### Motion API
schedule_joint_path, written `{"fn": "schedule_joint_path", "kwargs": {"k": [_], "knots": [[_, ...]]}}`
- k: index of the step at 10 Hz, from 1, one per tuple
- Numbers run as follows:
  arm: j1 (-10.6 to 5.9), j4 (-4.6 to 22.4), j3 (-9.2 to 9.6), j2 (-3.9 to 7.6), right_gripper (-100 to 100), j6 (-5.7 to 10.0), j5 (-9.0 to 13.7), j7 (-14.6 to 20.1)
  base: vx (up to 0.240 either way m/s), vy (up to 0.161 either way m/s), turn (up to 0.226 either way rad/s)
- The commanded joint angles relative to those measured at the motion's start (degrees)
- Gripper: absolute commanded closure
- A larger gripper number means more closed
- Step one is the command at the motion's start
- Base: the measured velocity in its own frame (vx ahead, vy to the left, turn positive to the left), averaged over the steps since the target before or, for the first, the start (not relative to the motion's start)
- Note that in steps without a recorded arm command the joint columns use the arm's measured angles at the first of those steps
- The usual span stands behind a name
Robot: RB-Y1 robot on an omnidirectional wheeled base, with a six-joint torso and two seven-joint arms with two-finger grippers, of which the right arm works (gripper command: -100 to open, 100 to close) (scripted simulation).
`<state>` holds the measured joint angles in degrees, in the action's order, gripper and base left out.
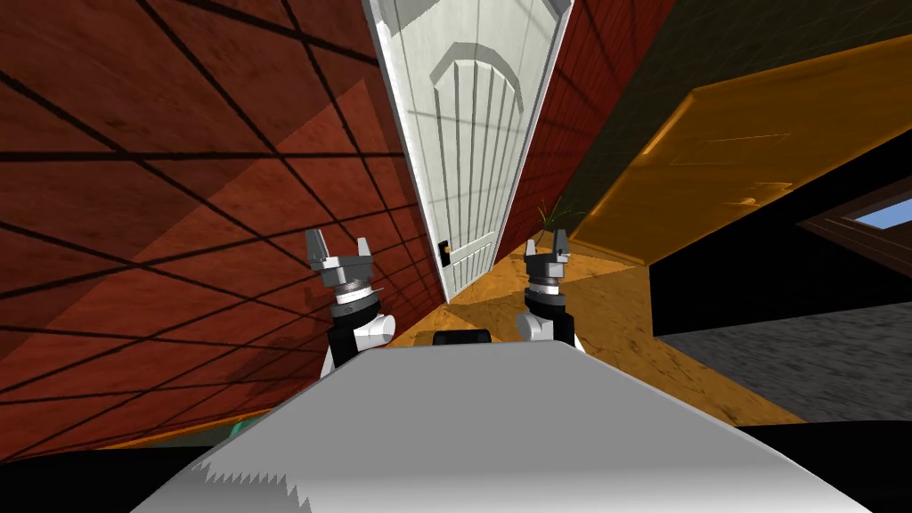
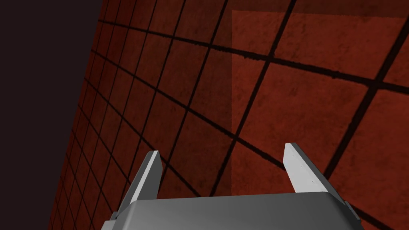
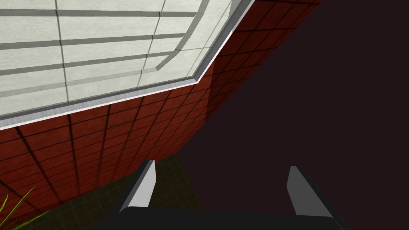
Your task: Pull the door open
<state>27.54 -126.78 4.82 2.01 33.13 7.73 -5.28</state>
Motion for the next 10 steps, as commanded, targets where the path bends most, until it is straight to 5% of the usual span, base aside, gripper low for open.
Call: {"fn": "schedule_joint_path", "kwargs": {"k": [1,5,10], "knots": [[-0.44,0.5,0.36,0.76,-100,-0.06,0.4,0.7,0.143,-0.129,-0.062],[-1.52,1.9,1.47,2.58,-100,-0.15,1.4,2.5,0.154,-0.122,-0.069],[-4.65,5.9,4.7,6.57,-100,-0.42,4.2,7.5,0.078,-0.059,-0.105]]}}
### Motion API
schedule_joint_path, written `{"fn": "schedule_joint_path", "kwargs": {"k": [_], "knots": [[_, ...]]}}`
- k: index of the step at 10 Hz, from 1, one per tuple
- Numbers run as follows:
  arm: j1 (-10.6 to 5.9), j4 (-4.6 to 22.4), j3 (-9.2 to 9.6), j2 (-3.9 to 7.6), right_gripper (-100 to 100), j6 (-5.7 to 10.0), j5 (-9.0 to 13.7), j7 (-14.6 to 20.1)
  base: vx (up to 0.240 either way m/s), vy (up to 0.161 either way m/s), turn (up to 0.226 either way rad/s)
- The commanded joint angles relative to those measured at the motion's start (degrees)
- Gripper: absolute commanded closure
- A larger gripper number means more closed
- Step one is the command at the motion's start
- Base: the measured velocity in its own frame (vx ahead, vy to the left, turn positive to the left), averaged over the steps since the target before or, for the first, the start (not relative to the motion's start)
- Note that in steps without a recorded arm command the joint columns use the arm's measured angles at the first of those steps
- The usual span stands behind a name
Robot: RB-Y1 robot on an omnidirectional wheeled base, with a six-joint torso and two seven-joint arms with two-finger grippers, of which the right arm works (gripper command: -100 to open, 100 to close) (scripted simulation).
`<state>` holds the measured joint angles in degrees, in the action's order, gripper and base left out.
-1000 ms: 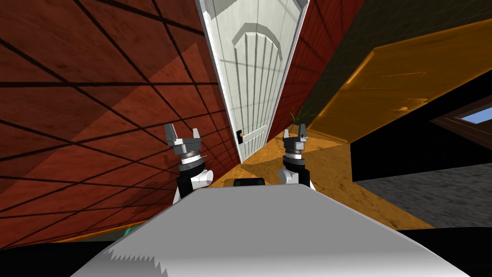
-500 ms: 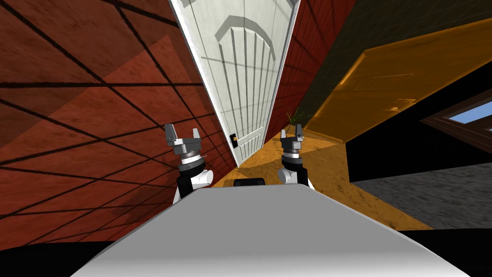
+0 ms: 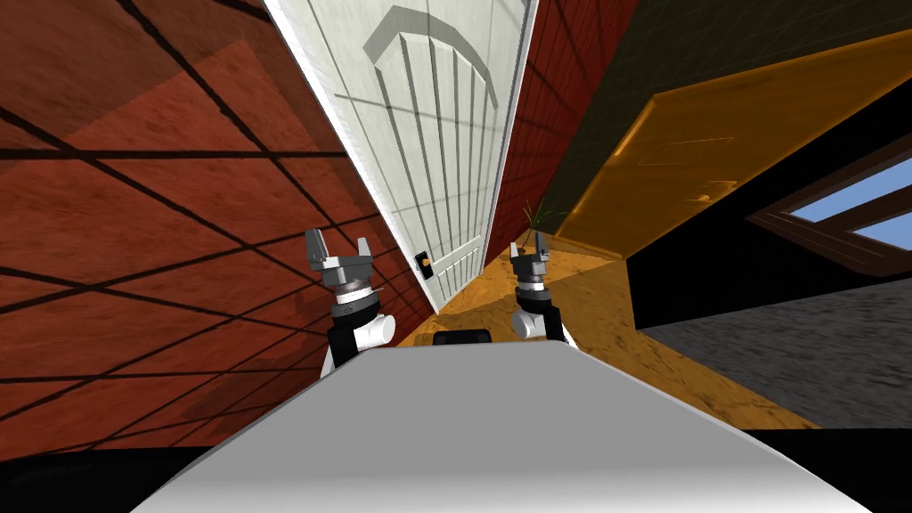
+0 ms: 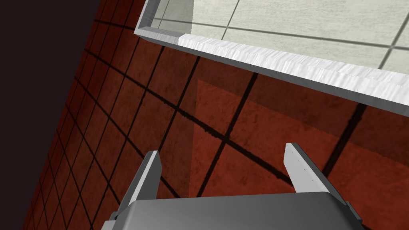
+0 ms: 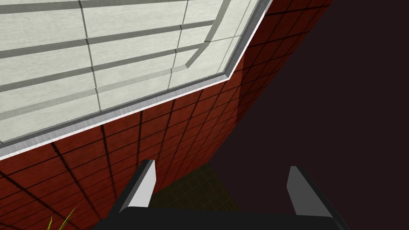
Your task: Pull the door open
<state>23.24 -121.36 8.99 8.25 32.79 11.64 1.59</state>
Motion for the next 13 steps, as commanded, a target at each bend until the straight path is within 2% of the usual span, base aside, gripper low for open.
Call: {"fn": "schedule_joint_path", "kwargs": {"k": [1,5,13], "knots": [[-0.96,1.3,1.14,0.93,-100,-0.13,0.8,1.6,0.006,0.004,-0.065],[-3.44,4.4,3.69,3.26,-100,-0.36,3.0,5.6,-0.004,0.019,-0.064],[-8.56,11.0,8.95,6.57,-100,-0.83,7.6,13.7,-0.014,0.004,-0.044]]}}
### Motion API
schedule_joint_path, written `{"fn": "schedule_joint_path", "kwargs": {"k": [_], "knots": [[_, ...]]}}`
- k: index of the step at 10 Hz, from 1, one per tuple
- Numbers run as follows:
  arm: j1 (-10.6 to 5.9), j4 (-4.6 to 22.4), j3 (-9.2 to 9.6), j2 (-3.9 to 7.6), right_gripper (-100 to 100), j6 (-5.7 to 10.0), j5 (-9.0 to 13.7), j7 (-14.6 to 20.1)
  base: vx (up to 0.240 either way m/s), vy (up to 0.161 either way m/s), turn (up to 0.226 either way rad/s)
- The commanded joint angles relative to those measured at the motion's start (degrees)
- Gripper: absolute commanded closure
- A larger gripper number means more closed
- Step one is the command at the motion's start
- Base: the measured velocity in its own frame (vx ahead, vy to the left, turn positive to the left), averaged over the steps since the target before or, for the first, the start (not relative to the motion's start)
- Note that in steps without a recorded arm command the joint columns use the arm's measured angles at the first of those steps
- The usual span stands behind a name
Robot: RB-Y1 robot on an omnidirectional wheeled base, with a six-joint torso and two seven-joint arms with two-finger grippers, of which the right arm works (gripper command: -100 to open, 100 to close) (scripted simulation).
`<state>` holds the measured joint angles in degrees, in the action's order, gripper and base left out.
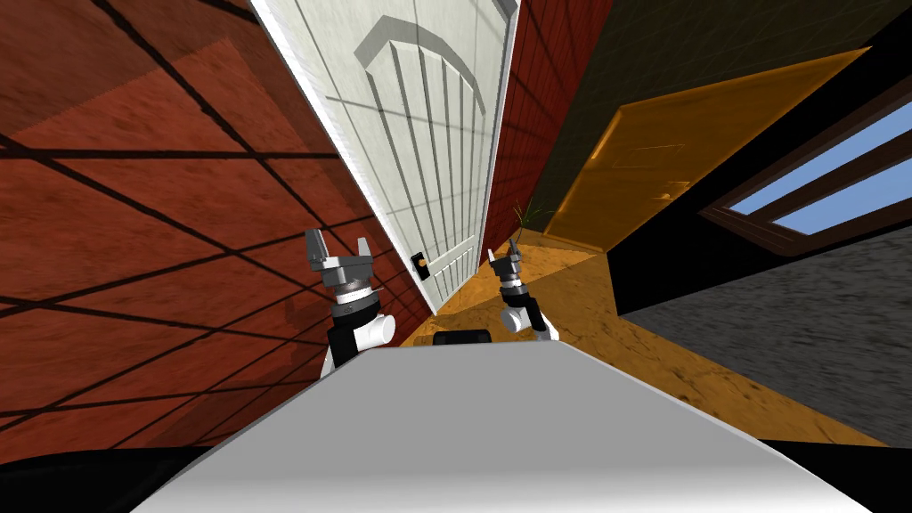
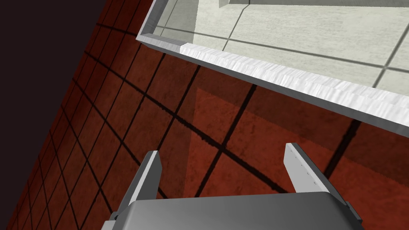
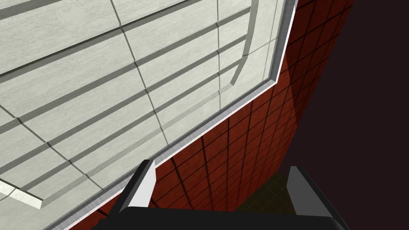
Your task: Pull the door open
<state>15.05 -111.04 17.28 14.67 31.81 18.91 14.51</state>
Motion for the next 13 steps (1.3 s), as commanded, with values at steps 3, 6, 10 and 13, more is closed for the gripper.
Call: {"fn": "schedule_joint_path", "kwargs": {"k": [3,6,10,13], "knots": [[-2.13,3.0,2.48,1.05,-100,-0.02,1.9,3.6,-0.013,-0.012,-0.031],[-3.98,5.3,4.37,1.84,-100,-0.2,3.5,6.4,-0.011,-0.014,-0.025],[-6.52,8.5,6.98,2.77,-100,-0.45,5.7,10.4,-0.01,-0.017,-0.02],[-8.24,10.6,8.75,3.34,-100,-0.62,7.2,13.0,-0.009,-0.014,-0.016]]}}
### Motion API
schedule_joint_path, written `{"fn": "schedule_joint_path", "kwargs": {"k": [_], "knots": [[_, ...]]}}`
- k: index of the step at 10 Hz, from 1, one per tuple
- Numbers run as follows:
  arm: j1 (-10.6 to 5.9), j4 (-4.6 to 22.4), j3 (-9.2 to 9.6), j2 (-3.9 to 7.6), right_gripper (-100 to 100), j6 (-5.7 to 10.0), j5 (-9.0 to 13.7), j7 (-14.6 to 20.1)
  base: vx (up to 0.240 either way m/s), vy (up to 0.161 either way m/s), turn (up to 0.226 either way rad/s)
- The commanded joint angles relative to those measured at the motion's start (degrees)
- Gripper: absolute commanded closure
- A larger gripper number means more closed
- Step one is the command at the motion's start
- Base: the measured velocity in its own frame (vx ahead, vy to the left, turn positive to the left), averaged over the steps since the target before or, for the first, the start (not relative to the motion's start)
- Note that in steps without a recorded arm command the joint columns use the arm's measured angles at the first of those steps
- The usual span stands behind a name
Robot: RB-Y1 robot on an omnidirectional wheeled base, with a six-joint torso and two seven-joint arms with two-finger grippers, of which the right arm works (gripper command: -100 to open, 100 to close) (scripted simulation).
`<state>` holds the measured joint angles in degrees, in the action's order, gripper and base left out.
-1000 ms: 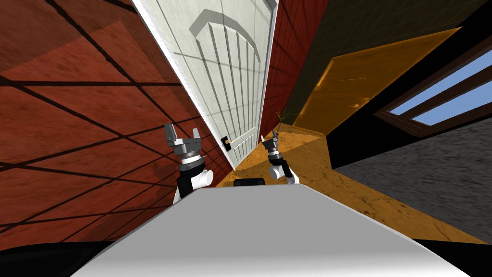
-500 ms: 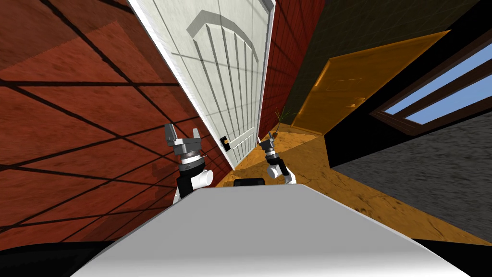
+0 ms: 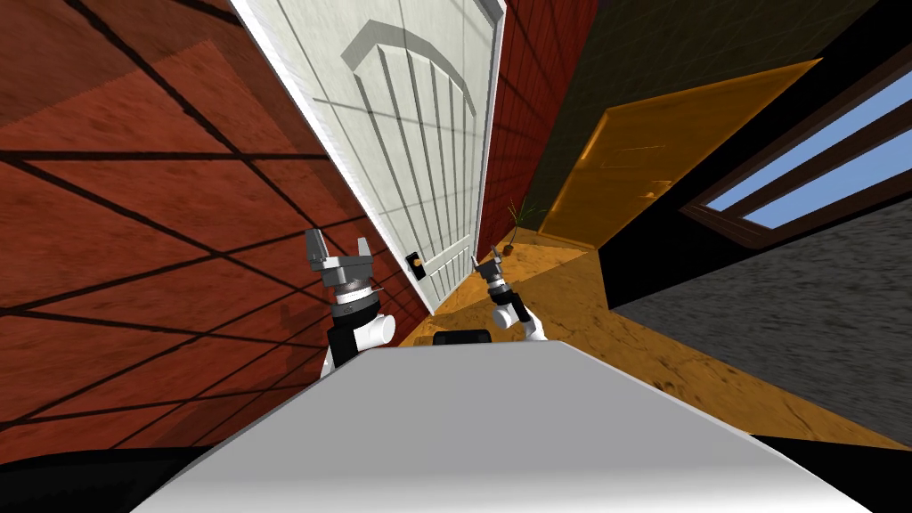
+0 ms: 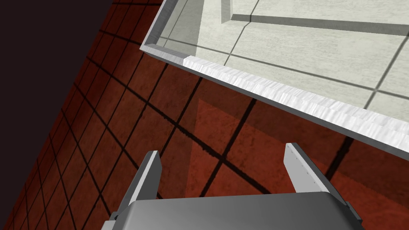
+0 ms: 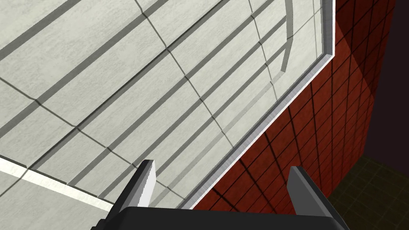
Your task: Pull the door open
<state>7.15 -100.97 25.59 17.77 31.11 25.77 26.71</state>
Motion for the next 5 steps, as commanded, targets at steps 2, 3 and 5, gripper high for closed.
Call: {"fn": "schedule_joint_path", "kwargs": {"k": [2,3,5], "knots": [[-1.67,2.2,1.8,0.59,-100,-0.05,1.5,2.8,-0.009,-0.015,-0.01],[-2.33,3.0,2.48,0.76,-100,-0.11,2.1,3.8,-0.009,-0.014,-0.007],[-3.66,4.6,3.84,1.1,-100,-0.24,3.2,5.8,-0.007,-0.018,-0.009]]}}
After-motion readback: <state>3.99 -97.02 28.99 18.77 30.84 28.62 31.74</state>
